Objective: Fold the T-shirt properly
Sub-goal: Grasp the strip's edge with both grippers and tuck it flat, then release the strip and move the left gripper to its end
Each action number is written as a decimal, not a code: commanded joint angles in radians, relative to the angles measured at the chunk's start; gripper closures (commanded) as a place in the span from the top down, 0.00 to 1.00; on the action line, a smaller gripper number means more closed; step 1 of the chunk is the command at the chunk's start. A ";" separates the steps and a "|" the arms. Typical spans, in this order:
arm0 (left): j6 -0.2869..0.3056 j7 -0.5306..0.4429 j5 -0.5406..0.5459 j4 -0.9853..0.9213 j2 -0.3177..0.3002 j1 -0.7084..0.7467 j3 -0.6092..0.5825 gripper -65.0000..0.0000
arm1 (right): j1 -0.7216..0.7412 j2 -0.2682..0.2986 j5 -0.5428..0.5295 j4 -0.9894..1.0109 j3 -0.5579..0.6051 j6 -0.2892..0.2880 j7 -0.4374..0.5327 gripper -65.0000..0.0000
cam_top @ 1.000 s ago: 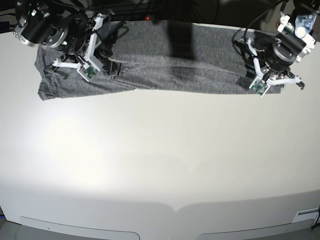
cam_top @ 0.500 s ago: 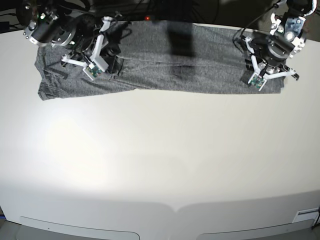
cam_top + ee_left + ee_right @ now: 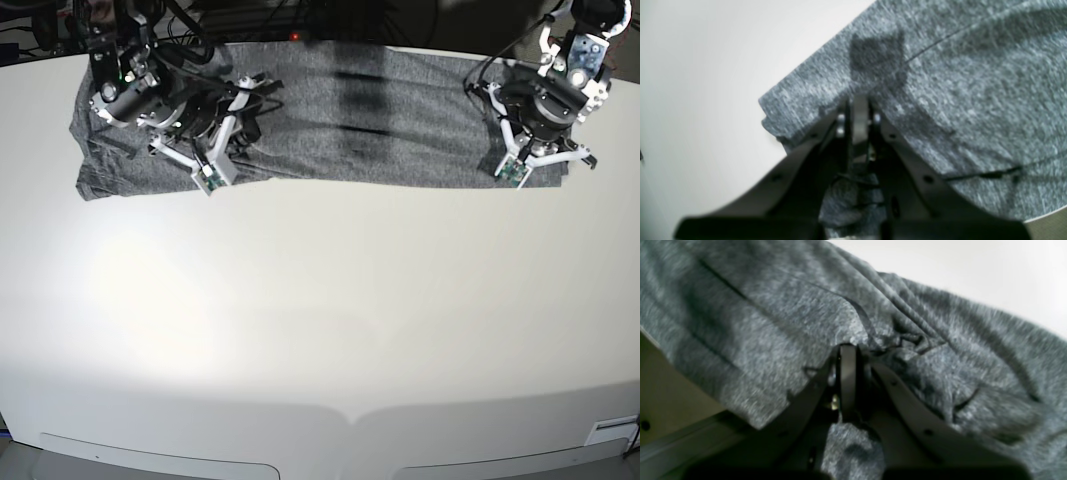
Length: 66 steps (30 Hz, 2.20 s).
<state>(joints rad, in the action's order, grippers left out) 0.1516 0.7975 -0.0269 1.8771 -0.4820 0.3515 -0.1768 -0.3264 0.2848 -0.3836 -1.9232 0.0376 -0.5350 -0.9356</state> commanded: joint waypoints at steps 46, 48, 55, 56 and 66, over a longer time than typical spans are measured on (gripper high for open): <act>-0.005 -0.086 0.049 -0.193 0.140 -0.018 0.006 0.18 | 0.009 -0.010 0.174 0.175 -0.060 0.132 0.101 0.35; -0.002 -0.101 0.027 -0.279 0.154 -0.043 0.006 0.18 | 0.042 -0.010 0.174 0.248 -0.060 0.132 0.118 0.35; -0.003 -0.110 0.028 -0.474 0.154 -0.169 0.006 0.18 | 0.229 -0.010 0.174 0.507 -0.060 0.132 0.145 0.35; -0.003 -0.110 0.028 -0.485 0.154 -0.181 0.006 0.18 | 0.259 -0.010 0.174 0.537 -0.060 0.132 0.153 0.35; -0.003 -0.101 0.062 -0.490 0.155 -0.319 0.006 0.18 | 0.532 -0.014 0.173 0.724 -0.057 0.132 0.172 0.35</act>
<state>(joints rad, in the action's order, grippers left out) 0.1528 0.6136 0.0502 1.4040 -0.3180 0.0242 -0.1703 0.1974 0.2573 -0.2642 -1.1992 -0.0154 -0.4282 -0.7284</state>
